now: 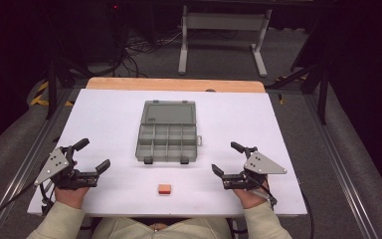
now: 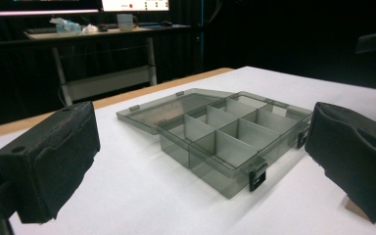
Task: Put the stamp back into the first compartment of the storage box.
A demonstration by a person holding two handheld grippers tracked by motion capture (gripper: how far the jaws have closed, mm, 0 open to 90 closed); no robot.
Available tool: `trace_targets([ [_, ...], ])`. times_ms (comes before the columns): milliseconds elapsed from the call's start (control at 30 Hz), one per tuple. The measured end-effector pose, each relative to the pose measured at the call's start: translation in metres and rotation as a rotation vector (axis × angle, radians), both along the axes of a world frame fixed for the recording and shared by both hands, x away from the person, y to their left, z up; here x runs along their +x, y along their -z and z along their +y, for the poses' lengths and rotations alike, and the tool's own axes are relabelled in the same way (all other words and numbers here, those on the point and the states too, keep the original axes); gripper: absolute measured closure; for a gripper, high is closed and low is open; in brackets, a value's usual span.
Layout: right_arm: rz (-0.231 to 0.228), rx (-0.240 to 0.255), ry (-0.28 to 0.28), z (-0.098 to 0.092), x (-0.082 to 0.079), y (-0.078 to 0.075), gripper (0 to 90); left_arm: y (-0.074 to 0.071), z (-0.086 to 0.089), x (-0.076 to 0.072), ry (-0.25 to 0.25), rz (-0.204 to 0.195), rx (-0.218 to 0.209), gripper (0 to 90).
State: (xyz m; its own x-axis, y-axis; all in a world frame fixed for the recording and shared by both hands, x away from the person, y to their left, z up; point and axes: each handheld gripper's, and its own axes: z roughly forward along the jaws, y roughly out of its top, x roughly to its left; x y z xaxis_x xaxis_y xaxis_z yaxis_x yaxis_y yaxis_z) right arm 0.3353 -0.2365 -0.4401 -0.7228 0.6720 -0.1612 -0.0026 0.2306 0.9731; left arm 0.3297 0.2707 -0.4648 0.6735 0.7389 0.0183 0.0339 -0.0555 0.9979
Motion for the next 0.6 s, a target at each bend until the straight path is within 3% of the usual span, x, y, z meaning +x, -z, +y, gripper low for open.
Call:
trace_targets([
  [367, 0.003, 0.004, -0.006, -0.0004, 0.0008, 0.0016, 6.7, -0.0003, 0.0000, 0.0000, 0.001, -0.002, -0.003, 0.4],
  [600, 0.007, 0.002, -0.006, -0.0004, 0.0003, 0.0022, 7.0, -0.0025, -0.0019, -0.0005, 0.012, 0.010, 0.034, 0.4],
])
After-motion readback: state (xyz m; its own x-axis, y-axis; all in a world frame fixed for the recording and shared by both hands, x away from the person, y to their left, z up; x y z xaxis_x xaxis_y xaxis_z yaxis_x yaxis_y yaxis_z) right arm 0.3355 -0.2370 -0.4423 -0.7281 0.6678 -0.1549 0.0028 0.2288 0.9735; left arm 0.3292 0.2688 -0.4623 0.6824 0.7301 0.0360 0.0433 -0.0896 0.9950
